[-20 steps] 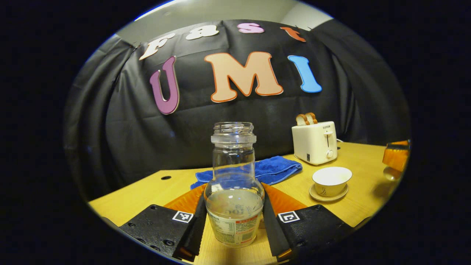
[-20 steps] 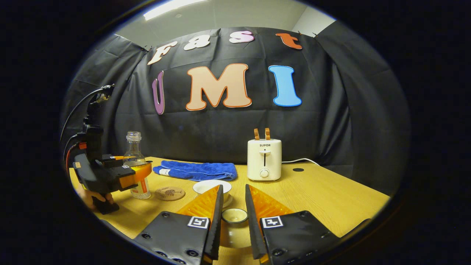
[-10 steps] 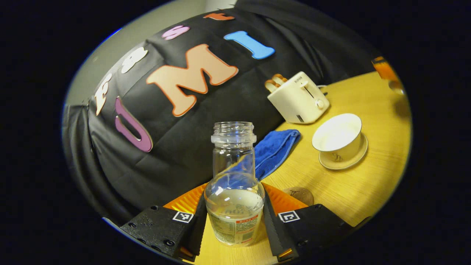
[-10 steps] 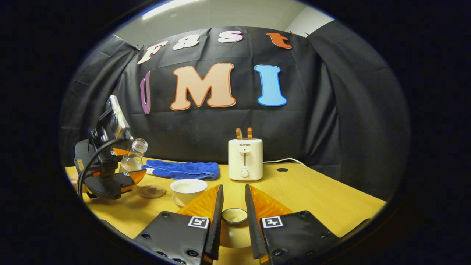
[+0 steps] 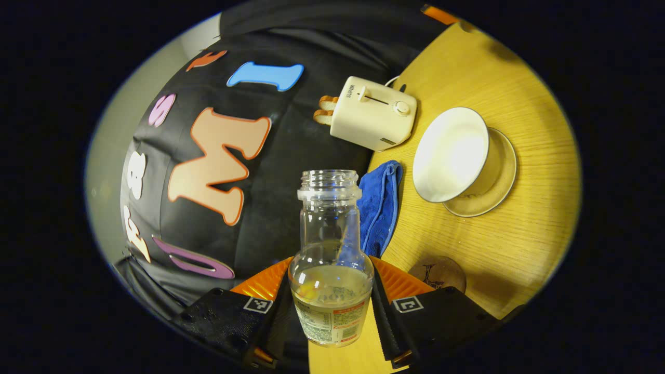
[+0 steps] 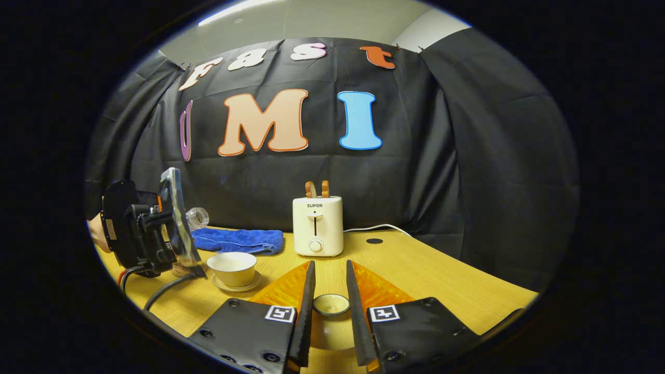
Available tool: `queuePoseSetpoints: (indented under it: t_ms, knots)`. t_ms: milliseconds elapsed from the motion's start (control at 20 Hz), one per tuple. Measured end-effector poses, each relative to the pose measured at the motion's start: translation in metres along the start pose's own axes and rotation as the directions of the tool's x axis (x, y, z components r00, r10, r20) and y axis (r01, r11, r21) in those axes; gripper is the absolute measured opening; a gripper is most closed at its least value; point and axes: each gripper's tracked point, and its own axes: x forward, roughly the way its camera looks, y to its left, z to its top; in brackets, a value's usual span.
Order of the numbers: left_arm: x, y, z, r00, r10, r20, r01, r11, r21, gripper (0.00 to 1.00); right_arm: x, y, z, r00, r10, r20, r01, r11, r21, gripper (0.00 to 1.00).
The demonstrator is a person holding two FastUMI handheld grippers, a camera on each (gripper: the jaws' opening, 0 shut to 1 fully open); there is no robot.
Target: Open the teacup lid with one hand, grasp the water bottle and pour water into the teacup with the other hand; after pouring, place the water bottle on the coaster and then close the teacup lid.
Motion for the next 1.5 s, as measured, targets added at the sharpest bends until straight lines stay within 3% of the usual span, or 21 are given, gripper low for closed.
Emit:
queuePoseSetpoints:
  t_ms: [200,350,700,1500]
  knots:
    - [-0.001,-0.007,0.007,0.999,-0.029,-0.015,0.031,0.984,0.177,0.68,0.001,0.0,0.0,1.0,0.002,0.0,-0.002,1.0,0.0,0.37]
    - [0.008,-0.013,0.006,0.997,-0.059,-0.042,0.067,0.965,0.252,0.67,0.001,0.0,0.001,1.0,0.003,0.002,-0.003,1.0,0.0,0.38]
    - [0.006,-0.012,0.007,0.997,-0.058,-0.06,0.079,0.892,0.445,0.69,0.003,0.0,-0.001,1.0,0.004,0.002,-0.004,1.0,0.0,0.37]
    - [0.007,0.002,0.015,0.998,-0.041,-0.055,0.066,0.786,0.614,0.68,0.004,0.002,-0.001,1.0,0.009,0.004,-0.009,1.0,0.001,0.37]
